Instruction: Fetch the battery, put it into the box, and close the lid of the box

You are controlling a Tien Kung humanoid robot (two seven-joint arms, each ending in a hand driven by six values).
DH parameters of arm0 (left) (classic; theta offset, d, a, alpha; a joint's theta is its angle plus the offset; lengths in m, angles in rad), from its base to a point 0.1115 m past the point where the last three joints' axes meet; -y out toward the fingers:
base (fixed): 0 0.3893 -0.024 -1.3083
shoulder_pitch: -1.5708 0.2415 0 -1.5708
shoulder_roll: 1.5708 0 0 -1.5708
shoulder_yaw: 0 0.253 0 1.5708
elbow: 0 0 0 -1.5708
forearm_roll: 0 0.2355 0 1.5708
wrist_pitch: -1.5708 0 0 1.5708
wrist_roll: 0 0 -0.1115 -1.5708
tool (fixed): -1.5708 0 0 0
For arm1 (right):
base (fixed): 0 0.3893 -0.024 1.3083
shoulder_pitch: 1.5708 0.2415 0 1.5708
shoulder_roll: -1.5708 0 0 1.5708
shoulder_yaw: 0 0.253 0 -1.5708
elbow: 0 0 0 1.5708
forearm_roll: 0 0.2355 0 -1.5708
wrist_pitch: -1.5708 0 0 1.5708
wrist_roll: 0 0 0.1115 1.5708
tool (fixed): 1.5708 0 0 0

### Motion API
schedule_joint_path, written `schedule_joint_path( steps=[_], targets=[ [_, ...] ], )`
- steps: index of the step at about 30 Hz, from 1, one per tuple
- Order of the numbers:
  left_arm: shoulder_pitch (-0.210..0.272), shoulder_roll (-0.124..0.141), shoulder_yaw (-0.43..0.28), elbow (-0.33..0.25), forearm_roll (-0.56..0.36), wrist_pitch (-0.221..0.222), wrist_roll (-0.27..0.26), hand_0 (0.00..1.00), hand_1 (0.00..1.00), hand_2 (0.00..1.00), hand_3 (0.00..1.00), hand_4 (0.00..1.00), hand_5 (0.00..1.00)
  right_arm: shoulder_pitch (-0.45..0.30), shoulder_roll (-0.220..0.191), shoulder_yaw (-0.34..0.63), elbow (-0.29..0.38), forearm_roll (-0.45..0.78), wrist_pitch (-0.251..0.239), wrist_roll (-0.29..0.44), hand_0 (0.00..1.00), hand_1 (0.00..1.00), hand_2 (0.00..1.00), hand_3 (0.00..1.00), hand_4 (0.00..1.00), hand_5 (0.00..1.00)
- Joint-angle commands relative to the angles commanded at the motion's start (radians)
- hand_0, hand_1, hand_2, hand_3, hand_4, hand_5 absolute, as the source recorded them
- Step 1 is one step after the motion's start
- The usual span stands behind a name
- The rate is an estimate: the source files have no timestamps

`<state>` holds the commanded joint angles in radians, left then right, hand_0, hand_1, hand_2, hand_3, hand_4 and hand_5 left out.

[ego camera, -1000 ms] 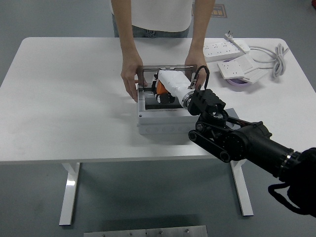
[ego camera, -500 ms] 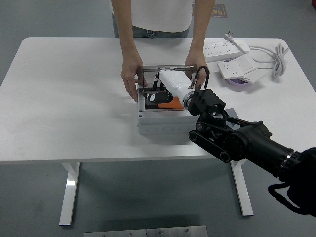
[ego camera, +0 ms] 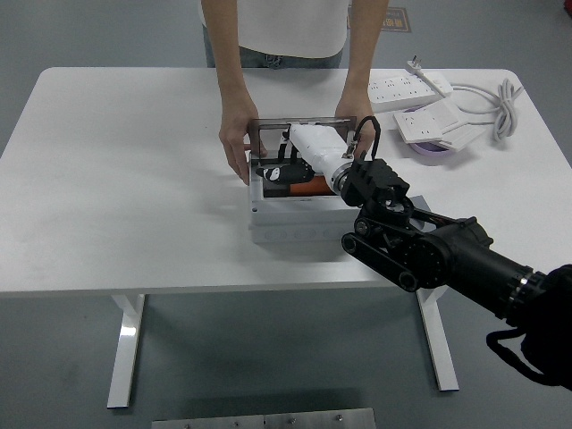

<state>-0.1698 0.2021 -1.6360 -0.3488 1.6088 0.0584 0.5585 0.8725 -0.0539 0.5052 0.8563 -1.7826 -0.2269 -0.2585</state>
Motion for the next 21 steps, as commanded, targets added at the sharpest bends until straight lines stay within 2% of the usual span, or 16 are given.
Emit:
schedule_joint_path(
  steps=[4,5,10,11,16,17,21],
  targets=[
    [0.001,0.001,0.001,0.000,-0.003,0.002,0.000,0.559,0.721,0.656,0.595,0.688,0.182,0.006,-0.006,0.000,0.004,0.022,-0.008,-0.028,0.418,0.379,0.430,0.485,0.908,0.685],
    [0.001,0.001,0.001,-0.001,-0.003,0.002,0.001,0.559,0.721,0.654,0.595,0.688,0.182,0.007,-0.007,0.001,0.006,0.024,-0.011,-0.033,0.373,0.369,0.426,0.484,0.909,0.689],
    [0.003,0.001,0.003,-0.001,-0.007,0.004,0.001,0.559,0.721,0.654,0.595,0.688,0.182,0.005,-0.010,0.004,0.027,0.023,-0.019,-0.072,0.373,0.369,0.426,0.484,0.909,0.689],
    [0.004,0.001,0.003,-0.001,-0.008,0.004,0.001,0.559,0.721,0.653,0.595,0.688,0.182,0.005,-0.011,0.005,0.031,0.020,-0.020,-0.080,0.169,0.283,0.344,0.373,0.745,0.487],
    [0.006,0.002,0.004,-0.003,-0.011,0.007,0.005,0.559,0.721,0.653,0.595,0.688,0.182,0.006,-0.015,0.010,0.051,0.013,-0.020,-0.110,0.169,0.283,0.344,0.373,0.745,0.487],
    [0.007,0.002,0.005,-0.003,-0.012,0.007,0.006,0.559,0.721,0.653,0.595,0.687,0.181,0.007,-0.017,0.012,0.057,0.011,-0.018,-0.119,0.121,0.252,0.309,0.335,0.635,0.449],
    [0.010,0.002,0.007,-0.005,-0.017,0.010,0.009,0.559,0.721,0.653,0.595,0.687,0.181,0.012,-0.023,0.019,0.082,0.007,0.000,-0.143,0.121,0.252,0.309,0.335,0.635,0.449]
  ],
)
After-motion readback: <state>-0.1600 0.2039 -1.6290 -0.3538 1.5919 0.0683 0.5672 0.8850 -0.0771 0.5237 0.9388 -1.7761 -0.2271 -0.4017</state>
